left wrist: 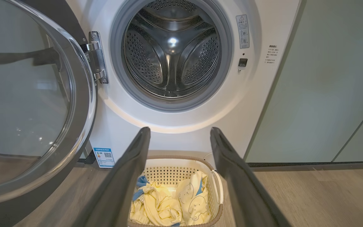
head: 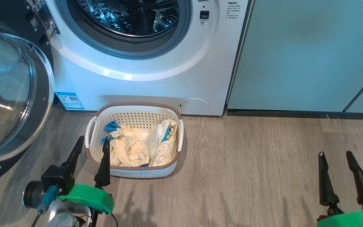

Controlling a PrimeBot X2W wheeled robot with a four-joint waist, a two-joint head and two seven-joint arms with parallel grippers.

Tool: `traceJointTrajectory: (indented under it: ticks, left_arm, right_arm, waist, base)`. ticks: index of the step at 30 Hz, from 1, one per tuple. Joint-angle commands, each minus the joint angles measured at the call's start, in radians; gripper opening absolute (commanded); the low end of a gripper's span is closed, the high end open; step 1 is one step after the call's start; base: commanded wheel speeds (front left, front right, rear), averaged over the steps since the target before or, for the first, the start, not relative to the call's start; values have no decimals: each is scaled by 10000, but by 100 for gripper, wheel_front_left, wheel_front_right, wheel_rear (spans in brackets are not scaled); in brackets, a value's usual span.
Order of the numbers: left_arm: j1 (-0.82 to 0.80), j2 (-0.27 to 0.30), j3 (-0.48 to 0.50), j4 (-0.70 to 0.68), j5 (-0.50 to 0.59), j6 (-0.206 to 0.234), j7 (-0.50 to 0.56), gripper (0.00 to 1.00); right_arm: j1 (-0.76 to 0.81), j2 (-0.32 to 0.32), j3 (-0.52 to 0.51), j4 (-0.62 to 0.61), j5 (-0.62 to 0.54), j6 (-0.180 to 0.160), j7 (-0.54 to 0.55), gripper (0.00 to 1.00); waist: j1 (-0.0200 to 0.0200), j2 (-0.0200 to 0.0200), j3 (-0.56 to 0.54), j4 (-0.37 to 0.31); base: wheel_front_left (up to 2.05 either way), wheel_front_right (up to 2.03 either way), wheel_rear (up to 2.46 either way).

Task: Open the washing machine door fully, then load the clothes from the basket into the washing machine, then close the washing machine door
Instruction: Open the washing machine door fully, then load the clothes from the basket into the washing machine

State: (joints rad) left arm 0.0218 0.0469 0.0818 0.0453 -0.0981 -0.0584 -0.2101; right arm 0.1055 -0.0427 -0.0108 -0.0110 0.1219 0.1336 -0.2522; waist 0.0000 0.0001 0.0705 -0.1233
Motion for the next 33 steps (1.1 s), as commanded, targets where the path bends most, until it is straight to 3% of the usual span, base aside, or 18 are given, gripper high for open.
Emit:
traceJointTrajectory:
  ticks: [1,21,33]
  left_arm:
    - [-144,171,249,-311,-75,31,-17,100]
    - [-150,320,78,-358,-111,179,-85,100]
    - [-219,394,-55,-425,-157,214,-188,100]
  right_arm:
    - [-113,-76,175,-344,71,-29,-94,100]
    - [-136,-76,169,-394,194,-29,-95,100]
    - [-203,-76,141,-424,257,-29,-95,100]
  waist:
    - [0,-1,-1,-14]
    - [0,-1,58,-80]
    - [0,-1,165,-98]
  base:
    - [0,0,0]
    - [6,-6,0]
    - [137,-137,0]
